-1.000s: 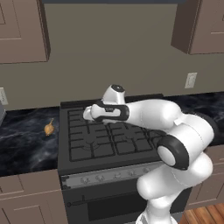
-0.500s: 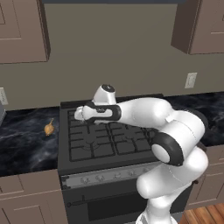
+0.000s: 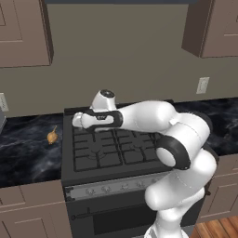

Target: Place the pan on the front right burner on the stove. Then place the tomato and the onion in the pan and turn on the front right burner.

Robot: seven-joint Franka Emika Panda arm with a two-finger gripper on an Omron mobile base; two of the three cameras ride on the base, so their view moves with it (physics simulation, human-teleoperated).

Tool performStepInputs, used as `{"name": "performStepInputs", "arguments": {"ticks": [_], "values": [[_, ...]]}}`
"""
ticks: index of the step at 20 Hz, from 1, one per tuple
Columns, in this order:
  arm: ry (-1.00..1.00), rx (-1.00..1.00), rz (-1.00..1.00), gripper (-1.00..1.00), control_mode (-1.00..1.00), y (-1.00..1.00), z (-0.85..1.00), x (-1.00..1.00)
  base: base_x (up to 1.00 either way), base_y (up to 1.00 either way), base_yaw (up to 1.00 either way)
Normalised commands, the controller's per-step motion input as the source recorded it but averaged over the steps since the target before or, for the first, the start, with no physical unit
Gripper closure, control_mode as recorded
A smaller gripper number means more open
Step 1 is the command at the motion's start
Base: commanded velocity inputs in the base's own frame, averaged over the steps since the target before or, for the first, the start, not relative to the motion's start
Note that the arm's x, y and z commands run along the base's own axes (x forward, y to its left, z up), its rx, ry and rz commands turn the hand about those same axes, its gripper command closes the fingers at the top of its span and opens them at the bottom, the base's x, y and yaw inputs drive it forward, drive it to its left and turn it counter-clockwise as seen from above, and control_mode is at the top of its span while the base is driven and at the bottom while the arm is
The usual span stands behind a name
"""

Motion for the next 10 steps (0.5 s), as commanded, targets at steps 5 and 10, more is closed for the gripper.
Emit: {"name": "performStepInputs", "arguments": {"ticks": [5, 10], "values": [[0.0, 0.0, 0.0, -1.0, -1.0, 0.22, 0.03, 0.15, 0.0, 0.0, 0.0], [0.0, 0.0, 0.0, -1.0, -1.0, 0.48, 0.0, 0.04, 0.0, 0.0, 0.0]]}}
